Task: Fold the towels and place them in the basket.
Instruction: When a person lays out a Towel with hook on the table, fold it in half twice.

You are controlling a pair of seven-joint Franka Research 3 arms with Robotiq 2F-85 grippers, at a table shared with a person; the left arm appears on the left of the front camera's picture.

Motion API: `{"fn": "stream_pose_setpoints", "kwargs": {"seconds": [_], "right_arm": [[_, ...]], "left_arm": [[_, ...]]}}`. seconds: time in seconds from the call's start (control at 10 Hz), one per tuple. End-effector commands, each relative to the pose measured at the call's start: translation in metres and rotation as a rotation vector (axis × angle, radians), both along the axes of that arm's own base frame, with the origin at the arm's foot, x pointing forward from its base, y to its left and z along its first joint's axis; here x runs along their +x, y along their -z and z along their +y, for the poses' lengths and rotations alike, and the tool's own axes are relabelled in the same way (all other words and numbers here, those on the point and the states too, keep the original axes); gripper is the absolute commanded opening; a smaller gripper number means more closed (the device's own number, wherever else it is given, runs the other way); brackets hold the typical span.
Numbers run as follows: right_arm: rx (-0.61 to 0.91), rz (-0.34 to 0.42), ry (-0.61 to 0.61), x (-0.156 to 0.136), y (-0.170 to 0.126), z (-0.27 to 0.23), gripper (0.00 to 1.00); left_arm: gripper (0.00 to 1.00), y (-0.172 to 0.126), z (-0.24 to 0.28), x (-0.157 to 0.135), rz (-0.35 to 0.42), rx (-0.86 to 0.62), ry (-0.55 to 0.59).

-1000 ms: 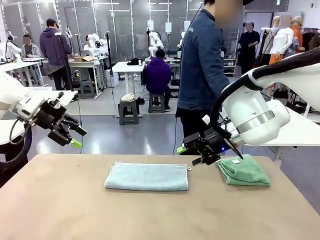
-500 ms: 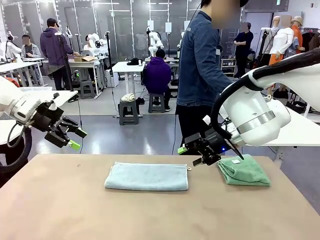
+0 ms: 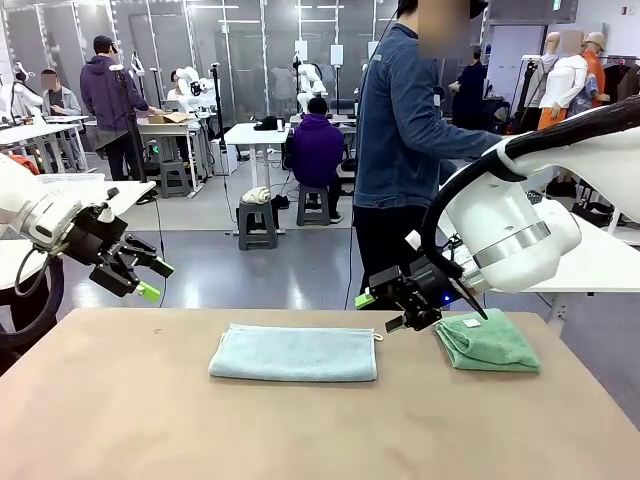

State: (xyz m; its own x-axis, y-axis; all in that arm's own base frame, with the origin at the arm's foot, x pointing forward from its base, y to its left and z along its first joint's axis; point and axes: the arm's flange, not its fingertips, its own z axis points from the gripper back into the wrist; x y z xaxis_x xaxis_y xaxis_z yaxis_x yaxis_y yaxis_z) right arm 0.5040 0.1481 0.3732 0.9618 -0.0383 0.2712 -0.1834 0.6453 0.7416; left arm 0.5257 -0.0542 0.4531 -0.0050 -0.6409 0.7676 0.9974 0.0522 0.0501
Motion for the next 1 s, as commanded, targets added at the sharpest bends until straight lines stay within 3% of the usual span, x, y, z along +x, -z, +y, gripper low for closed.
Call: {"fn": "stream_pose_setpoints", "kwargs": {"seconds": [0.0, 0.2, 0.5, 0.9], "right_arm": [[-0.009, 0.001, 0.013, -0.001, 0.001, 0.001, 1.0], [0.0, 0.0, 0.0, 0.0, 0.0, 0.0, 1.0], [-0.13, 0.019, 0.048, -0.004, 0.009, 0.024, 1.0], [-0.208, 0.056, 0.144, 0.015, 0.026, 0.033, 1.0]], "left_arm": [[0.94, -0.002, 0.0, -0.001, -0.005, -0.001, 0.0], [0.94, -0.002, 0.0, -0.001, -0.005, -0.001, 0.0], [0.94, -0.002, 0.0, -0.001, -0.005, -0.001, 0.0], [0.94, -0.002, 0.0, -0.001, -0.005, -0.001, 0.0]]}}
